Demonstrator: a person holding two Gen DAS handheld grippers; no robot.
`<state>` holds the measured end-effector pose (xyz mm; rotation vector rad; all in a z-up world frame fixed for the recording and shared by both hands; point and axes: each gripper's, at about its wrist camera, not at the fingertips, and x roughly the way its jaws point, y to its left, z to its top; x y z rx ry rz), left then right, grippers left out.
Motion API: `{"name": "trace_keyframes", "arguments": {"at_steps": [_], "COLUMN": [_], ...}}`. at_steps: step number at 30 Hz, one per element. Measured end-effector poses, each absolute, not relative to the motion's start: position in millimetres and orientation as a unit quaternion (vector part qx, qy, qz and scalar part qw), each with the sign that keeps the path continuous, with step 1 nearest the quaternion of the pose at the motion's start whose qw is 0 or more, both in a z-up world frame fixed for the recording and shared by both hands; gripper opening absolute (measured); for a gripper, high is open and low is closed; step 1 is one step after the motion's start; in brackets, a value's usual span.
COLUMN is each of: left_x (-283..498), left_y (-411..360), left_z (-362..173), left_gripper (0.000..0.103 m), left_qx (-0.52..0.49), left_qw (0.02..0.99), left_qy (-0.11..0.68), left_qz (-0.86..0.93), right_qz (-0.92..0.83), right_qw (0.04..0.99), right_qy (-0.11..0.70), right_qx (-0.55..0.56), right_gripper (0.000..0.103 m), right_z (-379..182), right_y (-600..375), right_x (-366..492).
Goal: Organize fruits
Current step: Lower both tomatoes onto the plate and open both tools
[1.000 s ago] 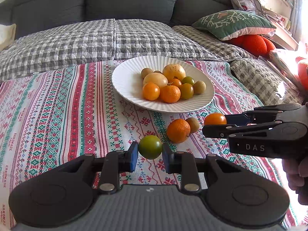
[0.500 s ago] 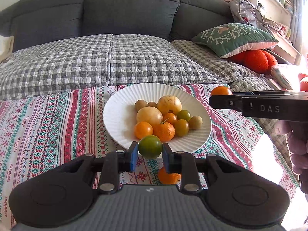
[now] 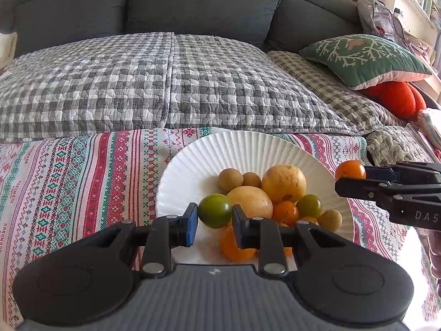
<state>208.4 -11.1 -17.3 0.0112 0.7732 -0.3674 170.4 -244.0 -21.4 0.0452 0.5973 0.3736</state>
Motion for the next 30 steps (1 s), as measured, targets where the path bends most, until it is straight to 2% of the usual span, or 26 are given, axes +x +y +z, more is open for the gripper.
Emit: {"name": "trace_keyframes", "arguments": {"at_steps": [10,25,30], "left_x": [228.2,252.3,252.9], "left_y": [-4.3,-5.5,-6.3], "left_z": [-28.6,-32.8,-33.1], "left_gripper": [0.004,0.004,0.004], "left_qx": [-0.011,-0.016,-0.013], "left_qw": [0.906,0.905,0.906], "left_qy": [0.378,0.365,0.362], "left_qz": [-0.188,-0.217,-0.22], "right_qz": [0.194,0.195,0.188], "right_qw": [0.93,0.931,0.932], "right_qy": [0.312,0.307,0.309], "right_qx": [-0.002,0.023,0.03], "right_gripper": [0.034,0.034,0.038], "right_z": [-40.7,-43.6,-43.3], "right_y": [-238.1,-241.8,-243.7], "right_x": [186.1,193.0,192.8]}}
